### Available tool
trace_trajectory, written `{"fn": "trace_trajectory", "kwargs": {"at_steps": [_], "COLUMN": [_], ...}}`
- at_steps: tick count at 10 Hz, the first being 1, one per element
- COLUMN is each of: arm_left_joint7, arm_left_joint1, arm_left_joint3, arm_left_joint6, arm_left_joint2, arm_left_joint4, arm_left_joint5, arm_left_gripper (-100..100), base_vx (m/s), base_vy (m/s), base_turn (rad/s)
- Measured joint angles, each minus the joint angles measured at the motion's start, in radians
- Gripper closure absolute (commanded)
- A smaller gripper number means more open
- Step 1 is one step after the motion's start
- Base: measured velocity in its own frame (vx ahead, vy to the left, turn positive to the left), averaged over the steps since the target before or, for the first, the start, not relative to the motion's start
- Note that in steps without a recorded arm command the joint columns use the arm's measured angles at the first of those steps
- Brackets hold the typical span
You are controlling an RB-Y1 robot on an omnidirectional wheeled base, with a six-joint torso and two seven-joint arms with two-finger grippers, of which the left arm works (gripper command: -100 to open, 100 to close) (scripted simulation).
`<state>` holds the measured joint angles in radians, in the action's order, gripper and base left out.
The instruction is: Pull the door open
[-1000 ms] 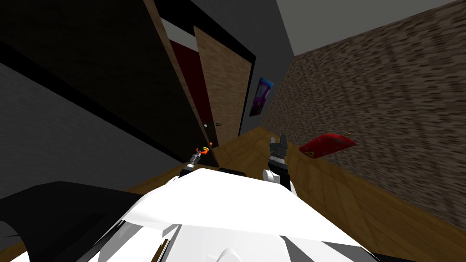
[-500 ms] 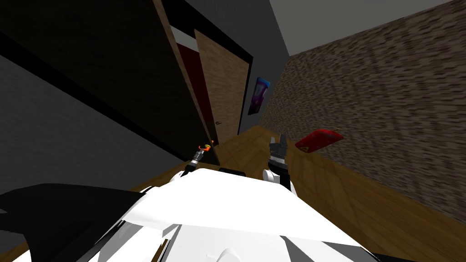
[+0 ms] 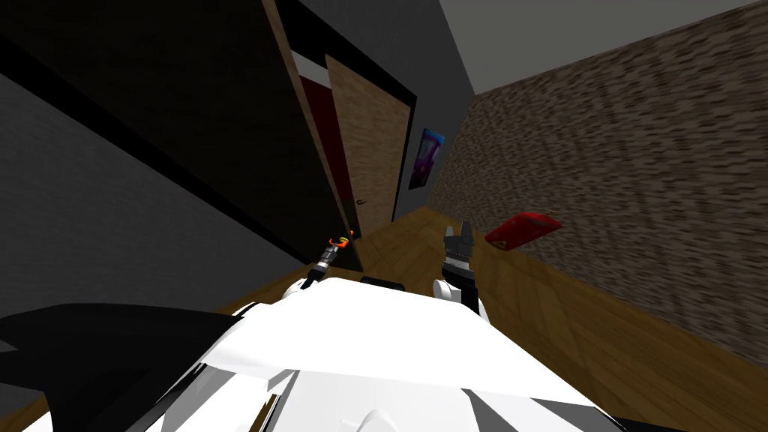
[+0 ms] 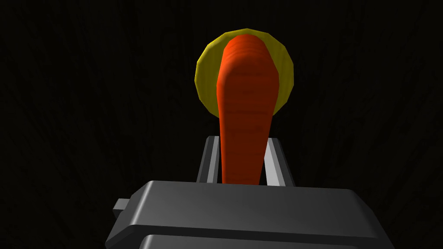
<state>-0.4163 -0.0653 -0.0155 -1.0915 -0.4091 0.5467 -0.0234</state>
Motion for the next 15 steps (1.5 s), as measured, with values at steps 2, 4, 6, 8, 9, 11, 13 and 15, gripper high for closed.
{"fn": "trace_trajectory", "kwargs": {"at_steps": [2, 4, 6, 8, 9, 11, 13, 15], "arm_left_joint7": [0.001, 0.000, 0.000, -0.002, -0.007, -0.022, -0.036, -0.043], "arm_left_joint1": [0.052, 0.048, 0.090, 0.089, 0.091, 0.066, 0.032, 0.017], "arm_left_joint3": [-0.001, 0.004, 0.009, 0.006, 0.003, 0.003, 0.003, 0.004], "arm_left_joint6": [0.008, 0.044, 0.046, 0.036, 0.011, -0.016, -0.025, -0.043], "arm_left_joint2": [0.005, 0.012, 0.020, 0.014, 0.005, -0.009, -0.023, -0.028], "arm_left_joint4": [-0.033, 0.009, -0.027, -0.042, -0.064, -0.062, -0.044, -0.051], "arm_left_joint5": [-0.011, -0.020, -0.032, -0.031, -0.029, -0.030, -0.031, -0.032], "arm_left_gripper": [100, 100, 100, 100, 100, 100, 100, 100], "base_vx": [-0.150, -0.139, -0.117, -0.151, -0.222, -0.219, -0.155, -0.114], "base_vy": [0.049, 0.082, 0.055, 0.040, 0.083, 0.071, 0.041, 0.037], "base_turn": [-0.049, -0.037, -0.036, -0.240, -0.229, -0.229, -0.140, -0.108]}}
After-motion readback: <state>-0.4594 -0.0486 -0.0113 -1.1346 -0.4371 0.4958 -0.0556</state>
